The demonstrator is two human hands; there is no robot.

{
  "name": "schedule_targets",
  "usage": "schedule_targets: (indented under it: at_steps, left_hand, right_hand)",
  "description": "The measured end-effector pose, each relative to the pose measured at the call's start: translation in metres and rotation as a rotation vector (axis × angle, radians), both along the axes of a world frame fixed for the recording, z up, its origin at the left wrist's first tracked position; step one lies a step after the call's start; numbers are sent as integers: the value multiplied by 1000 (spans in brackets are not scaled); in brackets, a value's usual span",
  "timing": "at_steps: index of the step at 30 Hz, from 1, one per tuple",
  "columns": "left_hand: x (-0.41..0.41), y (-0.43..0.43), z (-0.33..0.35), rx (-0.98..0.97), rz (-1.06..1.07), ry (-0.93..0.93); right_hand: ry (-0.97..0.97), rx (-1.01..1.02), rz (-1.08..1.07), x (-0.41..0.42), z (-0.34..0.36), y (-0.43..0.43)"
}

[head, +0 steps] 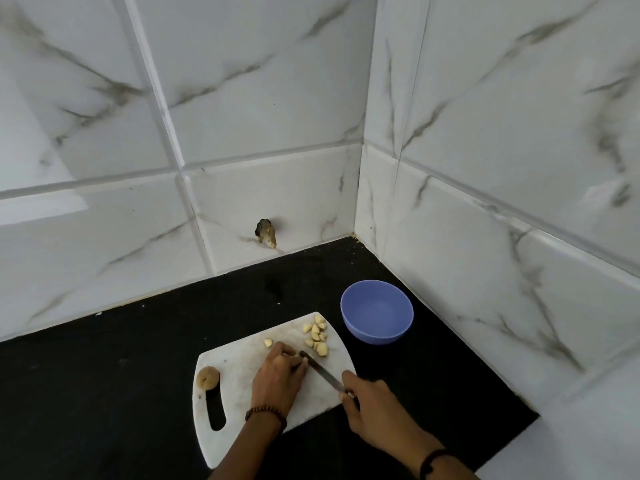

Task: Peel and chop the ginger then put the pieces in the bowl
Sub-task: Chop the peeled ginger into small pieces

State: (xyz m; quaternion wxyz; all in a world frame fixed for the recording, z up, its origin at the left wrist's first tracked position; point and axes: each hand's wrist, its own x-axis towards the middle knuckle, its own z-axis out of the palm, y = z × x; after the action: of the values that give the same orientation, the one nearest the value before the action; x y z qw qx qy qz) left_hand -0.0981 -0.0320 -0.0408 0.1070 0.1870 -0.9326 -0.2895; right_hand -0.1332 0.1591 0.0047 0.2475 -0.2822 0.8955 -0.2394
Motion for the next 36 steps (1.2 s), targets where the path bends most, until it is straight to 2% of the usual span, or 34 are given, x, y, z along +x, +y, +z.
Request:
schedule_targets:
  at_steps: [11, 18, 26, 36]
  left_hand:
    - [-1, 6, -2, -51, 58, -42]
    - [-1, 4, -2, -62, 55, -57]
    - [1, 3, -3, -39, 43, -54]
    - [3, -1, 10, 204, 107, -36]
  right_hand:
    - [18, 19, 42, 11, 21, 20]
    - [-40, 43, 24, 8, 34, 33]
    - [-40, -95, -104, 4, 24, 26]
    - [-41, -125, -47, -24, 13, -38]
